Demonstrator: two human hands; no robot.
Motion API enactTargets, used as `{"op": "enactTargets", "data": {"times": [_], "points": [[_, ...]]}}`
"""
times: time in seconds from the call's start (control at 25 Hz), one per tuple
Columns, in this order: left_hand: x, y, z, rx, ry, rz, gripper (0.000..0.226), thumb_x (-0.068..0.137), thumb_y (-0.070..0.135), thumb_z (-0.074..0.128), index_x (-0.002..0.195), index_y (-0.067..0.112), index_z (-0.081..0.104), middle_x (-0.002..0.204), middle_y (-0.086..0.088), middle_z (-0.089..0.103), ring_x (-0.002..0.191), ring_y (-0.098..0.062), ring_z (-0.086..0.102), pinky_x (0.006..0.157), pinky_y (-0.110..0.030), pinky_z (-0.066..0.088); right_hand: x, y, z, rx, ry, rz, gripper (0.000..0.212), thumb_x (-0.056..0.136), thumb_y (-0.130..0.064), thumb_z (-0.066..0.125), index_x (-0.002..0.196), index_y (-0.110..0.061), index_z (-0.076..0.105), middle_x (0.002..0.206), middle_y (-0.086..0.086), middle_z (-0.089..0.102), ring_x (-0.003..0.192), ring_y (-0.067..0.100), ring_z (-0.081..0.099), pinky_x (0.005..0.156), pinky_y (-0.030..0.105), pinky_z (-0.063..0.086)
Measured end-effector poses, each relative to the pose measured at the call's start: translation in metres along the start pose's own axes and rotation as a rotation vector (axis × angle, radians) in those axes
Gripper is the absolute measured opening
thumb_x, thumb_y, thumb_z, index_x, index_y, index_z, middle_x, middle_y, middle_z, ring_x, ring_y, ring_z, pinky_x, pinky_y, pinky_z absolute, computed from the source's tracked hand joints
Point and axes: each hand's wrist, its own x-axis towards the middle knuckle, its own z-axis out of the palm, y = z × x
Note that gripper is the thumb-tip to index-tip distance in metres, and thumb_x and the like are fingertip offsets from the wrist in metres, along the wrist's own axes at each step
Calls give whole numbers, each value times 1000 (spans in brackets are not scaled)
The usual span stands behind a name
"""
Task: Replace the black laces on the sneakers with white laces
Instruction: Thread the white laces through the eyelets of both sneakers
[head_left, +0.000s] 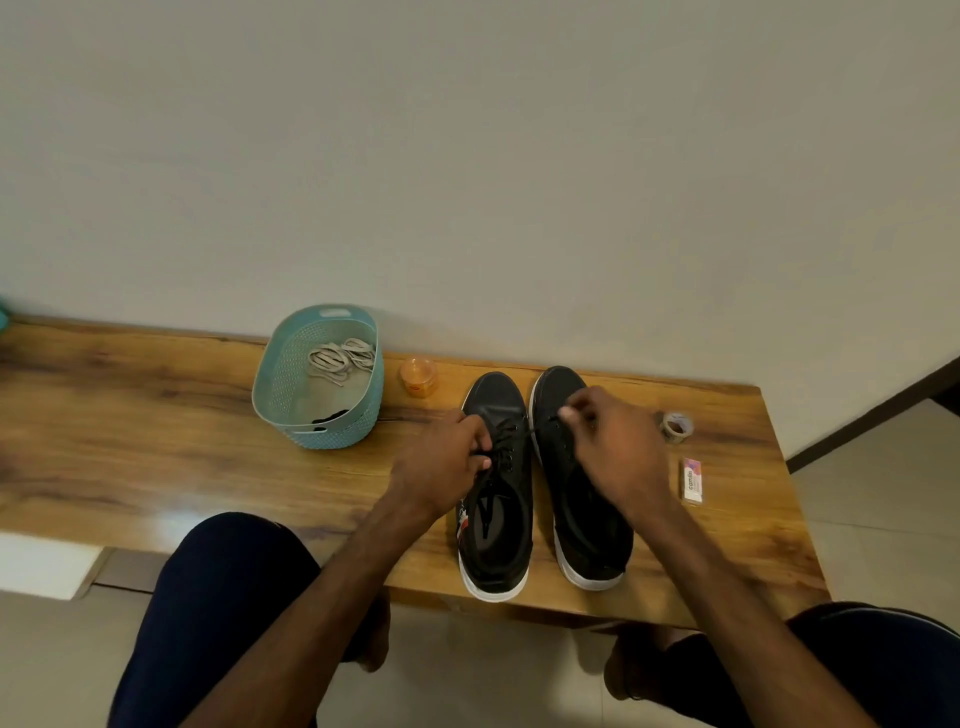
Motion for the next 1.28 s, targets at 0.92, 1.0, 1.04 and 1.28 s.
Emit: {"op": "enactTargets", "data": {"times": [0.92,1.0,1.04,1.28], "points": [[7,-11,-61,-1276,224,-687,33,97,46,52,72,24,52,80,5,64,74,-13,54,66,-32,41,-11,-23,15,1089,-457,419,29,103,-32,41,90,-16,62,96,6,60,92,22,55,90,41,42],[3,-25,-77,-1302,435,-695,37,98,48,51,72,22,54,77,2,63,71,-15,56,63,-32,42,3,-14,-8,1321,-310,470,30,103,-33,42,84,-17,58,83,0,56,76,15,48,80,36,40],[0,-32,-83,-1153,524,-657,42,98,51,50,72,19,56,74,0,63,66,-17,58,60,-32,44,10,-6,-19,1436,-222,490,31,103,-33,42,78,-18,55,78,-2,55,70,13,46,77,35,42],[-20,-66,-95,347,252,-678,50,93,57,52,112,11,58,103,-15,66,93,-36,63,75,-40,47,25,39,-68,1302,197,640,41,104,-44,40,75,-19,55,75,-3,56,68,16,47,65,29,40]]}}
